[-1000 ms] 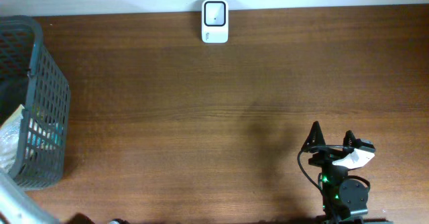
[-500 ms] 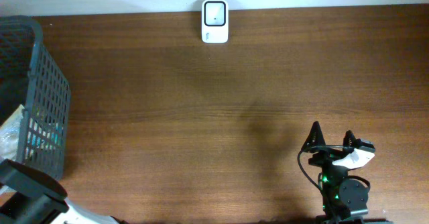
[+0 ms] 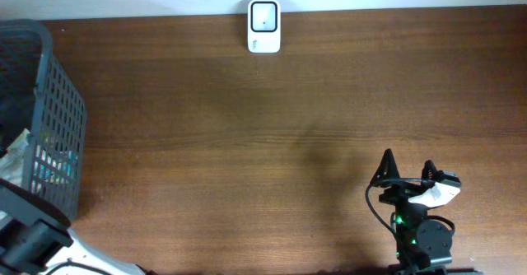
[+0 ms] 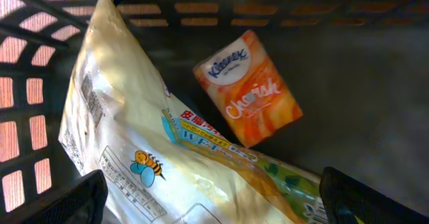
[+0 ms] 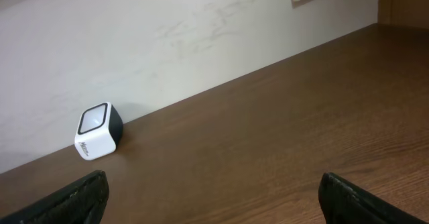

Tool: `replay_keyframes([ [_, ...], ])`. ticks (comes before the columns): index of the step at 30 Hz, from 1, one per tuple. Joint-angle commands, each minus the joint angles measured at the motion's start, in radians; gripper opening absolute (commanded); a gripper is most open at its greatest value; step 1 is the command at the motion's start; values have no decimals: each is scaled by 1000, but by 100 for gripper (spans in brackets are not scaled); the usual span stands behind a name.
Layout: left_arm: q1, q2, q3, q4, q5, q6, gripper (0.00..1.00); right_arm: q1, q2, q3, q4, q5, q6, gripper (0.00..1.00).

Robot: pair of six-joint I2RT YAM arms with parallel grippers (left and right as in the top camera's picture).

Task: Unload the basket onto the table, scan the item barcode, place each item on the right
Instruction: 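Reach the left gripper into the basket and grasp the white snack bag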

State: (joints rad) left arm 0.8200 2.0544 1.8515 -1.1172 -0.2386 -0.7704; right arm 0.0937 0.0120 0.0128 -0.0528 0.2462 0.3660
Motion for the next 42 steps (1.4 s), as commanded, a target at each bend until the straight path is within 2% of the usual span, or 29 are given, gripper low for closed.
replay_keyframes([
  [1, 8, 12, 11, -32, -20, -34, 99, 6, -6, -7, -4, 19, 2, 99],
  [4, 8, 14, -29, -22, -19, -82, 99, 6, -6, -7, -4, 20, 2, 99],
  [11, 8, 76, -119, 40, -20, -82, 100, 6, -6, -7, -4, 19, 2, 99],
  [12, 8, 88, -120, 39, -20, -81, 96, 6, -6, -7, -4, 20, 2, 99],
  [13, 8, 91, -121, 39, -20, -81, 91, 6, -6, -7, -4, 20, 2, 99],
  [14, 8, 92, -121, 40, -20, -81, 79, 6, -6, -7, -4, 20, 2, 99],
  [15, 8, 92, -120, 39, -20, -81, 52, 6, -6, -7, -4, 20, 2, 99],
  [16, 8, 89, -119, 39, -20, -81, 36, 6, -6, -7, -4, 19, 2, 99],
  [17, 8, 88, -118, 39, -20, -80, 26, 6, -6, -7, -4, 19, 2, 99],
  [20, 8, 84, -111, 31, -19, -76, 15, 6, -6, -7, -4, 20, 2, 99],
  [24, 8, 66, -75, 20, -15, -34, 11, 6, -6, -7, -4, 19, 2, 99],
  [29, 8, -1, 35, -24, -9, 48, 0, 6, -6, -7, -4, 19, 2, 99],
  [36, 7, -219, 204, -50, 108, 220, 4, 6, -6, -7, -4, 19, 2, 99],
  [38, 7, -294, 225, -47, 141, 223, 7, 6, -6, -7, -4, 20, 2, 99],
  [42, -15, -471, 231, -14, 185, 223, 7, 6, -6, -7, -4, 19, 2, 99],
])
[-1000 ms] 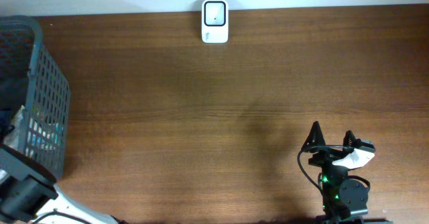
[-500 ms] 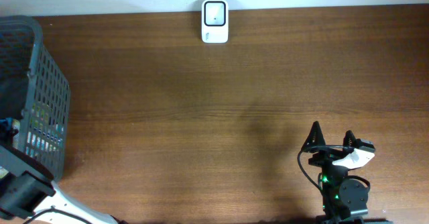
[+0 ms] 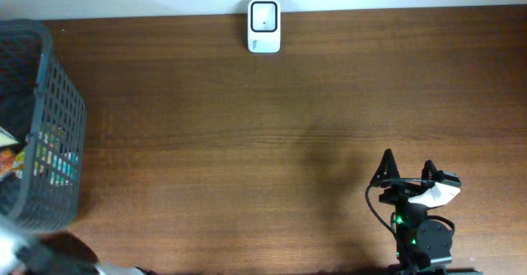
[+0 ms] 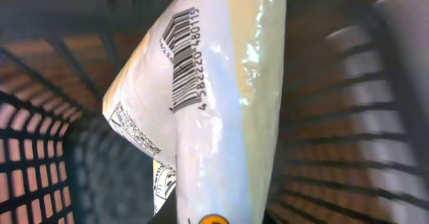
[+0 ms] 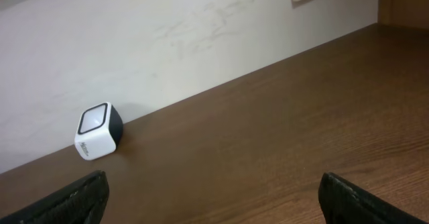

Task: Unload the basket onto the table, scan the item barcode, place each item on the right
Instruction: 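Reach the left gripper into the basket and grasp the white snack bag, then carry the snack bag with the left gripper and drop it mid-table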

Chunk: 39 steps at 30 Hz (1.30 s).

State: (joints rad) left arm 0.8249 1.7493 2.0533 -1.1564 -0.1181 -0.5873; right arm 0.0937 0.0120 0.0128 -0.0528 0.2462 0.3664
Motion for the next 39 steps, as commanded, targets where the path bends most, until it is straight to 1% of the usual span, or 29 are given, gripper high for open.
replay_keyframes([
  [1, -33, -201, 29, 35, 72, 40, 6, 6, -6, -7, -4, 19, 2, 99],
  [4, -116, -300, 29, 63, 75, 68, 5, 6, -6, -7, -4, 20, 2, 99],
  [6, -228, -345, 29, 75, 74, 124, 5, 6, -6, -7, -4, 20, 2, 99],
  [10, -468, -352, 25, 63, 74, 234, 8, 6, -6, -7, -4, 19, 2, 99],
  [11, -508, -349, 22, 56, 74, 247, 9, 6, -6, -7, -4, 20, 2, 98],
  [14, -683, -310, 6, 18, 70, 268, 10, 6, -6, -7, -4, 19, 2, 99],
  [17, -835, -233, -6, -19, 70, 268, 10, 6, -6, -7, -4, 19, 2, 99],
  [20, -959, -127, -11, -47, 70, 268, 10, 6, -6, -7, -4, 19, 2, 99],
  [27, -1181, 171, -11, -33, 71, 268, 9, 6, -6, -7, -4, 19, 2, 99],
  [34, -1345, 416, -11, 53, 69, 269, 9, 6, -6, -7, -4, 20, 2, 99],
  [39, -1423, 536, -11, 79, 69, 272, 10, 6, -6, -7, -4, 19, 2, 99],
])
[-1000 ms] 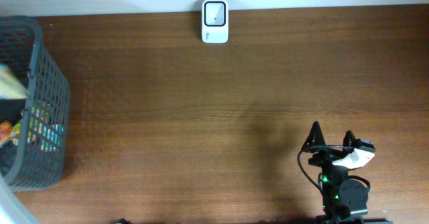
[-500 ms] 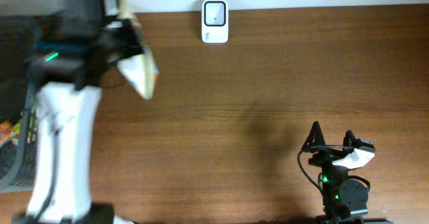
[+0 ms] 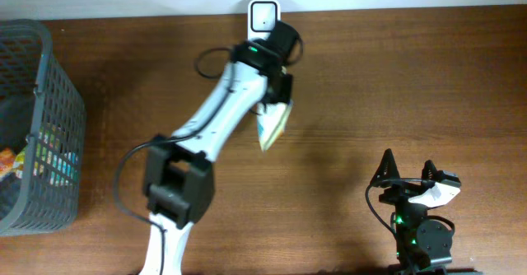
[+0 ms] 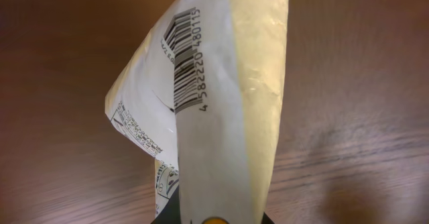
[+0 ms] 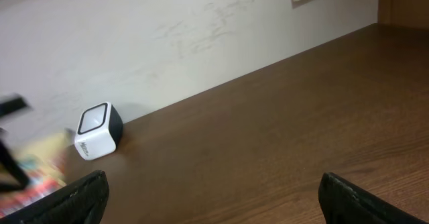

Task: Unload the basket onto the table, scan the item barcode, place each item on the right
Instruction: 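Carry the snack bag with the left gripper and drop it mid-table, then return the left gripper to the basket and grasp the green juice pouch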

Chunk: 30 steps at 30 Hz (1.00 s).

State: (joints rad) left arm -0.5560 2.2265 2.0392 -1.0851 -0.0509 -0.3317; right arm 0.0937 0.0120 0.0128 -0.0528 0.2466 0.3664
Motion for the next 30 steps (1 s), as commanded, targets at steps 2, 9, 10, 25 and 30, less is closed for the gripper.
replay_keyframes([
  [2, -60, 91, 3, 12, 3, 16, 11, 6, -6, -7, -4, 19, 2, 99],
  [9, -78, 106, 45, 30, -9, 135, 99, 6, -6, -7, -4, 19, 2, 99],
  [10, -74, 105, 72, 20, -26, 137, 99, 6, -6, -7, -4, 19, 2, 99],
  [25, 330, 7, 1072, -486, -135, 115, 99, 6, -6, -7, -4, 19, 2, 99],
  [30, 650, -106, 1092, -603, -178, -12, 99, 6, -6, -7, -4, 19, 2, 99],
])
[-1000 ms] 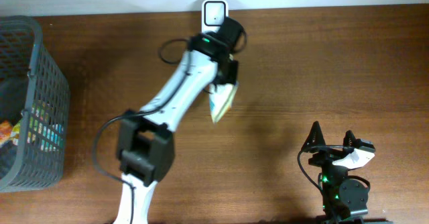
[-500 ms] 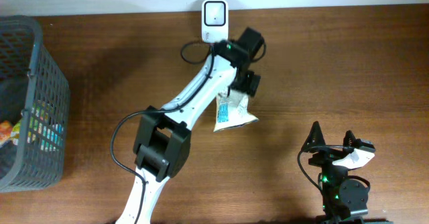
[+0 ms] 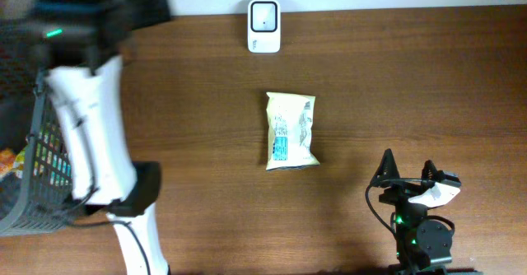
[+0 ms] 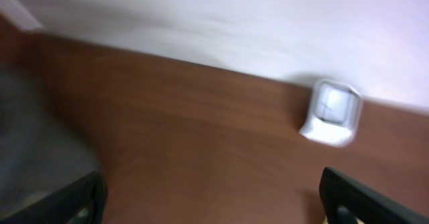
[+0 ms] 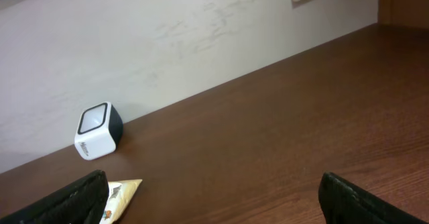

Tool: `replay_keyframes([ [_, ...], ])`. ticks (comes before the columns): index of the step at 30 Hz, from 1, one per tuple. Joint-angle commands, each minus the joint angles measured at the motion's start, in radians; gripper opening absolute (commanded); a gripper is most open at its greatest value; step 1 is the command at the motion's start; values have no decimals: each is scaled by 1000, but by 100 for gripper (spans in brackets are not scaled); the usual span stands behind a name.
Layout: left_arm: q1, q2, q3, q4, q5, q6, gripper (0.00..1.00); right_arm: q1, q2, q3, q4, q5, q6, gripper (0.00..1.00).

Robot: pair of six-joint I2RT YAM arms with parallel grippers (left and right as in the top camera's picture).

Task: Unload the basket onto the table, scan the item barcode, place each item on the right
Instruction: 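Return the left gripper to the basket and grasp the green juice pouch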

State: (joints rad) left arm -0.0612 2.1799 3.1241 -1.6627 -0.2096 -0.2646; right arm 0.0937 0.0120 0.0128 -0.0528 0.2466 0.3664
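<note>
A pale yellow snack packet [image 3: 291,131] lies flat on the brown table, a little in front of the white scanner [image 3: 263,26]. One corner of the packet [image 5: 125,188] shows in the right wrist view, near the scanner [image 5: 98,130]. My left gripper [image 4: 214,207] is open and empty, high at the table's far left. It looks across at the scanner [image 4: 332,113]. In the overhead view the left arm [image 3: 78,69] is blurred. My right gripper [image 3: 408,165] stands open at the front right, with nothing between its fingers [image 5: 367,197].
A dark grey mesh basket [image 3: 45,143] stands at the left edge with some coloured items inside. The white wall runs along the back of the table, behind the scanner.
My left gripper held the packet up near the scanner; now the packet lies flat on the table and the gripper is open, back at the far left by the basket. The right arm is unchanged.
My left gripper was open in the basket over the packet and an orange tissue pack. Then it was shut on the packet inside the basket, barcode showing. Then it held the packet by the scanner. Now the packet rests on the table, let go.
</note>
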Motion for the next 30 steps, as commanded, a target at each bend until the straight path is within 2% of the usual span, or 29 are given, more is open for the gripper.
replay_keyframes([
  [1, 206, -69, 7, -25, 7, -81, 99, 6, -6, -7, -4, 19, 2, 99],
  [6, 451, -77, -24, -25, 124, -91, 99, 6, -6, -7, -4, 19, 2, 99],
  [9, 531, -77, -103, -25, 127, -91, 99, 6, -6, -7, -4, 19, 2, 99],
  [11, 578, -77, -187, -25, 127, -104, 100, 6, -6, -7, -4, 19, 2, 99],
  [18, 731, -77, -553, -8, 124, -275, 99, 6, -6, -7, -4, 19, 2, 99],
  [26, 796, -77, -959, 253, 112, -352, 100, 6, -6, -7, -4, 19, 2, 99],
  [28, 795, -77, -1032, 315, 89, -328, 98, 6, -6, -7, -4, 19, 2, 99],
  [30, 796, -76, -1089, 391, 90, -235, 97, 6, -6, -7, -4, 19, 2, 99],
])
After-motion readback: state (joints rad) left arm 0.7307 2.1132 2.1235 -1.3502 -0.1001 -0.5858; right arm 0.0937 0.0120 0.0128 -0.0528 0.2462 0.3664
